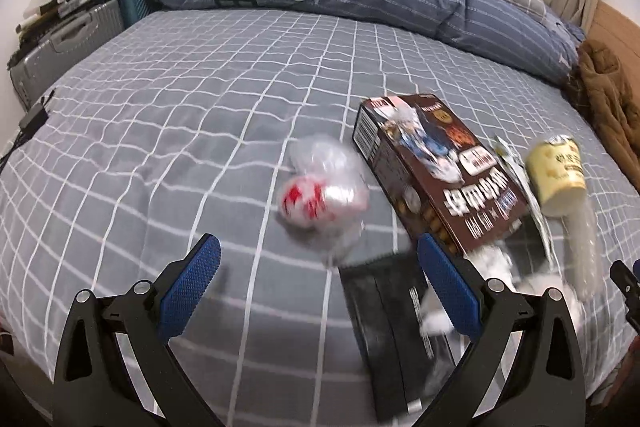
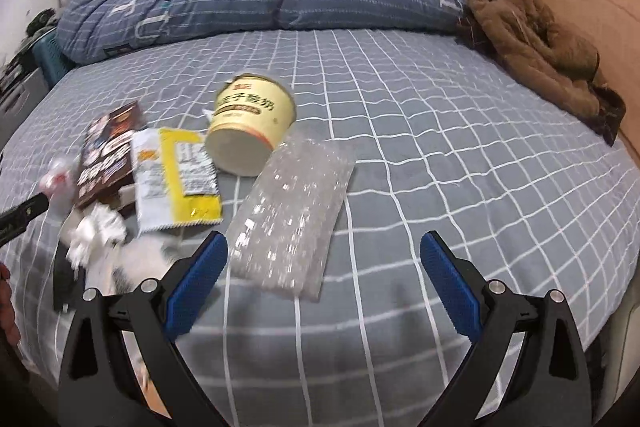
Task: Collect trash
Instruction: 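Grasp the white-and-red plastic bag with the left tool while the right tool grasps the bubble wrap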
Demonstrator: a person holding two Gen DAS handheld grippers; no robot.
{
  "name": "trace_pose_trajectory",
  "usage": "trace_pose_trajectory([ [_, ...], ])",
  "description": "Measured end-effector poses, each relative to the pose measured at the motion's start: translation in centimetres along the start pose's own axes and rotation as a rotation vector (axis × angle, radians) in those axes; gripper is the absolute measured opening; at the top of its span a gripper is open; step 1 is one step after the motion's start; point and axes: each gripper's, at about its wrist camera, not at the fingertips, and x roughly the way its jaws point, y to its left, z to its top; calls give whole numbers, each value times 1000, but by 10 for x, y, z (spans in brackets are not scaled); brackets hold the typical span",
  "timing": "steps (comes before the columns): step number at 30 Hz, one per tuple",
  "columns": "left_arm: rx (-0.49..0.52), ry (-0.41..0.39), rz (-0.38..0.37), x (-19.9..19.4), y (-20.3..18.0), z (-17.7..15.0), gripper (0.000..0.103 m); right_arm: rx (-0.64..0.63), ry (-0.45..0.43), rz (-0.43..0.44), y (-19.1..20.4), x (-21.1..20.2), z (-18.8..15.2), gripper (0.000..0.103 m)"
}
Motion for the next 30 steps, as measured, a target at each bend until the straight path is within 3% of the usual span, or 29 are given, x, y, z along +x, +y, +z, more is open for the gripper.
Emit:
trace_pose_trajectory([
  [9, -20, 20, 5, 34, 4, 20, 97, 43, 71, 23, -6, 45, 19, 87],
  [16, -14, 31, 24, 53, 3, 26, 95, 78, 131, 64, -6, 67, 24, 72],
  [25, 14, 63, 39, 69, 4, 25, 68, 78, 169, 140, 2, 72, 21, 38],
  [28, 42, 62, 39, 68, 1, 24, 56, 66, 165, 131, 5, 71, 21, 34],
  [30, 47, 61, 36, 67, 0, 23, 54, 67, 162, 133, 6, 70, 22, 31],
])
